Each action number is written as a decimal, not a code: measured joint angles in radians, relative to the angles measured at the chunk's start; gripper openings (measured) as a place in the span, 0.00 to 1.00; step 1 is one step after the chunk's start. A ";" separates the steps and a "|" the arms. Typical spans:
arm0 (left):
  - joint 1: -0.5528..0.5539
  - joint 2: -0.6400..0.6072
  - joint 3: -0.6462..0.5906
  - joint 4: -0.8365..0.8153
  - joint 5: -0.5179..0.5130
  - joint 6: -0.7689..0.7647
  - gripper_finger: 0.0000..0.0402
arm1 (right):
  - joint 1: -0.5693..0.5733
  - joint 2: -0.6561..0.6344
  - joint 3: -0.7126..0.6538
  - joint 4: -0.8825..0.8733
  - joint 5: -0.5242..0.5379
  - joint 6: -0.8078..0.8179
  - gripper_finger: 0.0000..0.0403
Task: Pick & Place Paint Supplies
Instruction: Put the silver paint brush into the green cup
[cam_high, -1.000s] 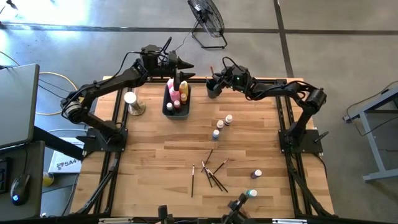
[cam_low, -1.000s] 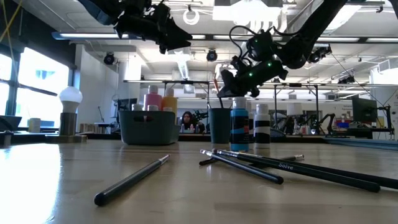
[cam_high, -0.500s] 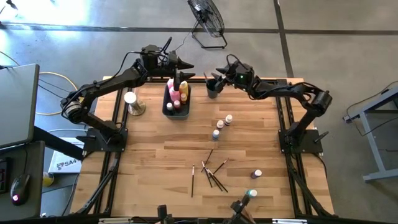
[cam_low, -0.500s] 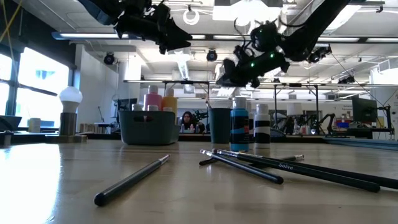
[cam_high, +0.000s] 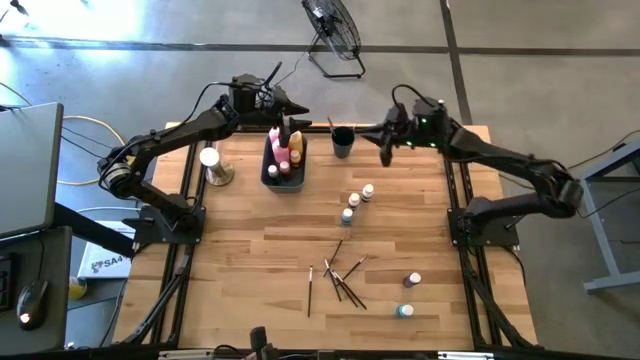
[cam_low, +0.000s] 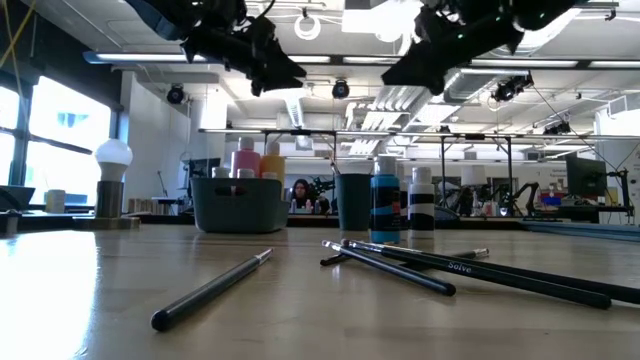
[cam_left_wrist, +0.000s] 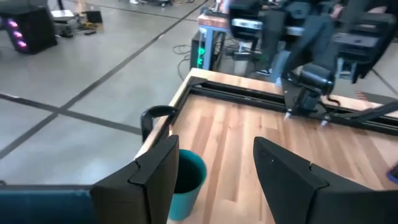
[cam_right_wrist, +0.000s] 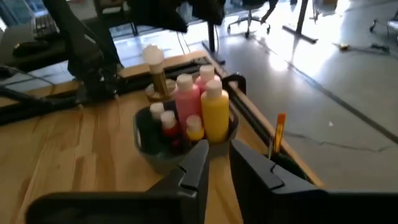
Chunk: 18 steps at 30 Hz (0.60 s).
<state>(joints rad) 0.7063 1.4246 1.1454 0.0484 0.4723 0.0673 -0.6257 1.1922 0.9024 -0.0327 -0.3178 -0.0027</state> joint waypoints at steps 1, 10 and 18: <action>0.000 0.000 0.000 0.001 -0.009 -0.001 0.51 | 0.007 -0.019 0.000 -0.035 0.011 -0.001 0.12; 0.000 0.000 0.000 0.000 0.001 0.009 0.51 | 0.074 -0.123 0.000 -0.136 0.146 0.029 0.01; 0.000 -0.020 0.000 -0.128 0.052 0.110 0.33 | 0.081 -0.128 0.000 -0.152 0.128 0.041 0.01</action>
<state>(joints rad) 0.7063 1.4044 1.1454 -0.0801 0.5244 0.1776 -0.5446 1.0637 0.9024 -0.1844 -0.1902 0.0382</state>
